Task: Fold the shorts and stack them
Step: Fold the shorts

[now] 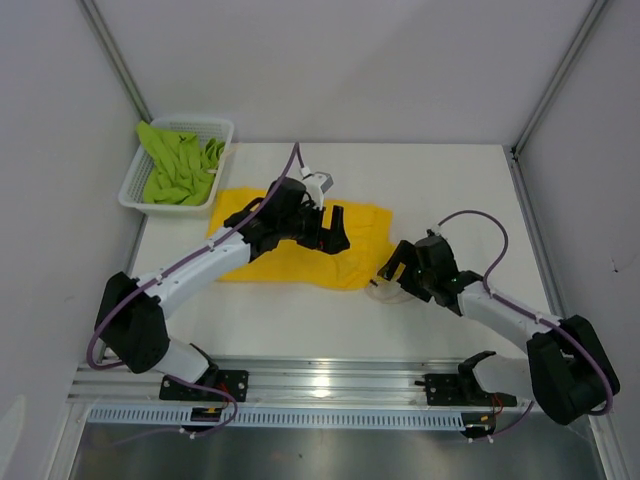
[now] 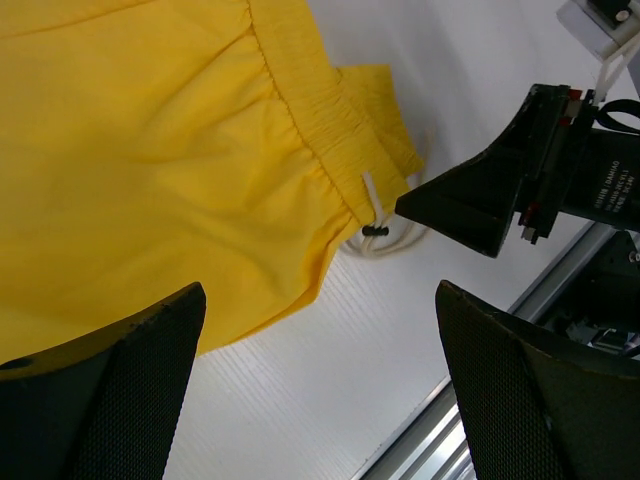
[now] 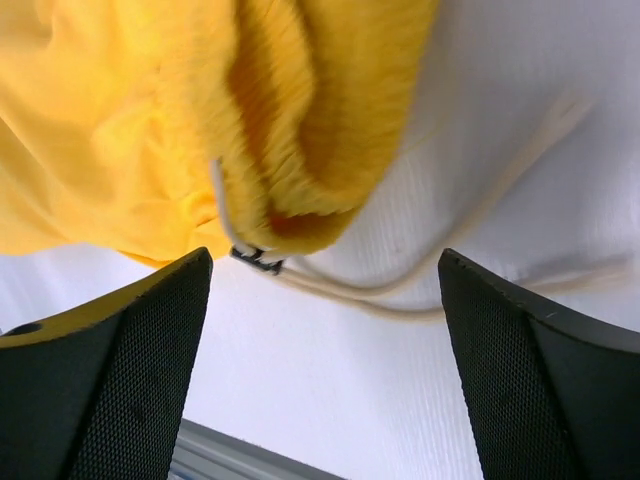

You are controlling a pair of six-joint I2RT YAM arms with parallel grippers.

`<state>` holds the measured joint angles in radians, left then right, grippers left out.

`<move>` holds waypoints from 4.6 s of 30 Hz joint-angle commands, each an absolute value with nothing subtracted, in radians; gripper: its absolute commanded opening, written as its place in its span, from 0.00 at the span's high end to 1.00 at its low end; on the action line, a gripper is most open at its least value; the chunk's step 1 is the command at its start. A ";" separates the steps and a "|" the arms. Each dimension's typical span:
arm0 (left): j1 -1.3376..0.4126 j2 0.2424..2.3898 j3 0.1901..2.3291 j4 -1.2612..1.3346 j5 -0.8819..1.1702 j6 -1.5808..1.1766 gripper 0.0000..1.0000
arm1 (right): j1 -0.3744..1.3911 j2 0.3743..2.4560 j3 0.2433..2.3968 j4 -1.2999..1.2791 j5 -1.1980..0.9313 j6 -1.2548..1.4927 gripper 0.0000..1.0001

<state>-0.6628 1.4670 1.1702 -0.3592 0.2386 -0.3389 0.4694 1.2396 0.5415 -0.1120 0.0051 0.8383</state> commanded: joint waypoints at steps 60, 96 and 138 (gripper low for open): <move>-0.804 2.355 2.103 -0.747 -0.227 -0.422 0.32 | 0.265 1.618 0.575 0.318 -0.255 0.839 1.00; -0.816 2.422 2.088 -0.690 -0.161 -0.377 0.52 | 0.268 1.657 0.632 0.282 -0.225 0.851 1.00; -0.857 2.520 2.190 -0.782 -0.324 -0.357 0.61 | 0.284 1.657 0.650 0.285 -0.216 0.871 1.00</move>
<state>-0.8478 2.4825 2.1685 -0.7582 -0.3378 -0.3832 0.2768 1.6440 0.6197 0.2886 -0.2474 0.8719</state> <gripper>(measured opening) 0.473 0.010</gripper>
